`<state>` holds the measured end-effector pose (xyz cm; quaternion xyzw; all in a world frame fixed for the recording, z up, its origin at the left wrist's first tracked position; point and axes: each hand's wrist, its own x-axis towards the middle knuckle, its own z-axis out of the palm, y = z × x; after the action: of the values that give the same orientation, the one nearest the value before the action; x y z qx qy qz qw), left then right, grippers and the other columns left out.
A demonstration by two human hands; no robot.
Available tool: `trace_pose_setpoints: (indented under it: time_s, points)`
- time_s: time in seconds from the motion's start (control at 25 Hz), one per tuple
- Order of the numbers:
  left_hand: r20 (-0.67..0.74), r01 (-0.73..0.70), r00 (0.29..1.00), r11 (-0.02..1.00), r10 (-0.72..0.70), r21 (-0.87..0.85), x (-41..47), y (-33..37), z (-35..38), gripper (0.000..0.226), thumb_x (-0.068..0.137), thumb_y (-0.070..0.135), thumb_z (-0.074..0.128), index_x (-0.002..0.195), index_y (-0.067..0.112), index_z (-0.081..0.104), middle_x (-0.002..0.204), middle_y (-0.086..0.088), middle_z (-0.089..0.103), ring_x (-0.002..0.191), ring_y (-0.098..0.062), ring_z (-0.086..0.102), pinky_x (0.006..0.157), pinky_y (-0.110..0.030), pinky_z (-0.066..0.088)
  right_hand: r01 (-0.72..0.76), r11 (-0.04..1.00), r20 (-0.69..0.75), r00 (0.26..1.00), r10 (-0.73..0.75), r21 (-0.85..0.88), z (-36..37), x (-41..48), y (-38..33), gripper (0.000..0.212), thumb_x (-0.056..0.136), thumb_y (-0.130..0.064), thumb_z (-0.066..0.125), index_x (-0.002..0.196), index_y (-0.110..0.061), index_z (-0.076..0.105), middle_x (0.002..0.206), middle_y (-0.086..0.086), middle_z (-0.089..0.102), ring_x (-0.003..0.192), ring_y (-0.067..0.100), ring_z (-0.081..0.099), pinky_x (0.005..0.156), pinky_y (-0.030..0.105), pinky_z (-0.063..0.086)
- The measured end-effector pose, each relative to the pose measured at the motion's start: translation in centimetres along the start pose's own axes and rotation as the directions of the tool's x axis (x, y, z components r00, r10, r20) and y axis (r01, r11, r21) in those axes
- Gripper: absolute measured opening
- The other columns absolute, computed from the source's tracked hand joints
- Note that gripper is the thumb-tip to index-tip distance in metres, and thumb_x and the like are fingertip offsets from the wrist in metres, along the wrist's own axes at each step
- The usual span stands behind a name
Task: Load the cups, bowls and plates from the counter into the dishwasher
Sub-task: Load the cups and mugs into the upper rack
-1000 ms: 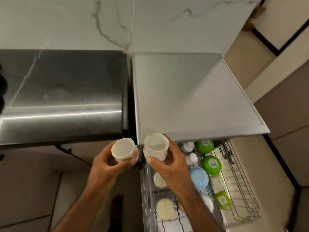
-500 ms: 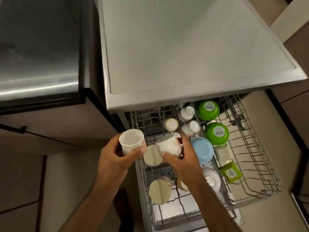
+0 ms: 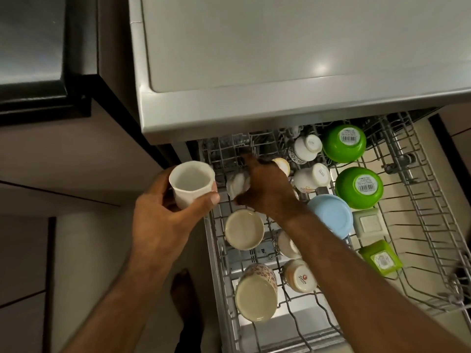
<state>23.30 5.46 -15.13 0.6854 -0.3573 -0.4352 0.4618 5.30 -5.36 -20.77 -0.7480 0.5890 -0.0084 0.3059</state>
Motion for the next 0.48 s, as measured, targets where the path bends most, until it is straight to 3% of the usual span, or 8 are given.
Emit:
trace_pose_setpoints:
  time_s: [0.12,0.28,0.48]
  points:
    - [-0.002,-0.022,1.000,0.999,0.022,0.029,0.4,0.3,0.1,0.061,0.065,0.038,0.091,0.121,0.031,0.067,0.112,0.012,0.074,0.105,-0.009,0.071,0.084,-0.030,0.058,0.018,0.991,0.103,0.995,-0.004,-0.134,1.0,1.8,-0.6,0.108,0.059,-0.031,0.095,0.147,-0.027,0.032,0.129,0.008,0.061,0.123,0.033,0.053,0.090,0.039,0.052]
    - [0.011,-0.036,0.999,0.998,0.036,0.058,0.8,0.6,0.8,0.062,0.065,0.041,0.091,0.121,0.032,0.067,0.113,0.013,0.074,0.105,-0.009,0.071,0.083,-0.030,0.058,0.048,0.991,0.149,0.988,-0.029,-0.123,2.4,2.3,-0.2,0.126,0.052,-0.040,0.096,0.154,-0.029,0.024,0.147,0.007,0.045,0.138,0.035,0.035,0.106,0.045,0.043]
    - [0.038,-0.049,0.998,0.992,0.045,0.116,0.6,0.3,1.7,0.068,0.063,0.048,0.091,0.124,0.033,0.066,0.114,0.016,0.072,0.106,-0.007,0.070,0.082,-0.030,0.060,0.037,0.996,0.106,0.993,-0.045,0.079,2.4,2.3,1.4,0.115,0.048,-0.036,0.098,0.148,-0.029,0.042,0.141,0.001,0.051,0.131,0.026,0.047,0.106,0.040,0.047]
